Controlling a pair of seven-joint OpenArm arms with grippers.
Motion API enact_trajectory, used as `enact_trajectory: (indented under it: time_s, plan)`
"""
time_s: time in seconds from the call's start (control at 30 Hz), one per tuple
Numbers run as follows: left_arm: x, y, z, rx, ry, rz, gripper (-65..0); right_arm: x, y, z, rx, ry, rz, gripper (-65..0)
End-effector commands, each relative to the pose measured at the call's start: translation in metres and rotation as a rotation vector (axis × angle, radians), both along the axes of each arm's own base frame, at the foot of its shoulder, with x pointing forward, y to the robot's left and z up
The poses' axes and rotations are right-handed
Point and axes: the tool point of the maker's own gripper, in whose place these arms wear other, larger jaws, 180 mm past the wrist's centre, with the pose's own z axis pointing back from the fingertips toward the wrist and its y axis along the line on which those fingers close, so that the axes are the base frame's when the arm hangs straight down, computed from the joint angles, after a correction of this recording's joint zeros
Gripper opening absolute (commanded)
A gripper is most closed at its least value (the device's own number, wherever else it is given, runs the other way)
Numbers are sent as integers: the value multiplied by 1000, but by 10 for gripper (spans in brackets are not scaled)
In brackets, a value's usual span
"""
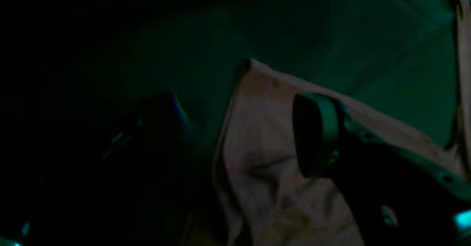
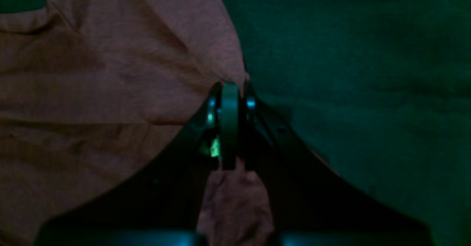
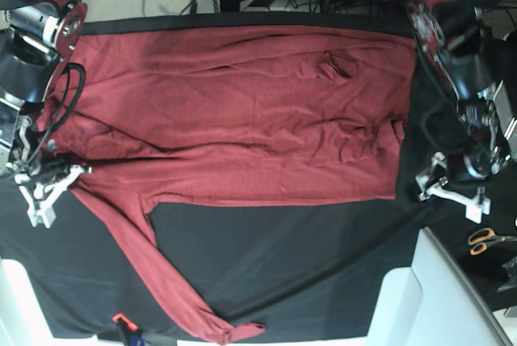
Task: Fold the T-shirt properly
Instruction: 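Grasp the opposite side edge of the shirt with the left gripper, then lift both side edges and fold the shirt body over toward the collar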
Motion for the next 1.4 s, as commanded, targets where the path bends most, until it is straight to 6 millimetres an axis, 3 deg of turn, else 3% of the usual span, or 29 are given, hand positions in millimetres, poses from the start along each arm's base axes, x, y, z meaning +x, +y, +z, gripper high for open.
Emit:
enact_trajectory:
  time_s: [0.0, 0.1, 0.33, 0.77, 0.87, 1.07, 1.37]
  plan:
    - [23, 3, 16, 13, -65, -3, -179, 18, -9, 20, -14, -65, -10, -644]
    - [40, -12, 2, 22, -52, -45, -179, 19, -10, 22, -15, -68, -10, -644]
    - [56, -27, -22, 4, -28, -5, -179, 20, -10, 23, -16, -71, -11, -644]
    - [42, -34, -52, 19, 10, 11, -183, 21, -11, 24, -17, -77, -12, -644]
    - [39, -34, -54, 21, 19, 8, -273, 21, -11, 24, -17, -77, -12, -644]
    - [38, -32, -54, 17, 19, 14, -637, 21, -11, 24, -17, -78, -12, -644]
    - [44, -30, -48, 23, 6, 13, -650, 21, -11, 24, -16, -78, -12, -644]
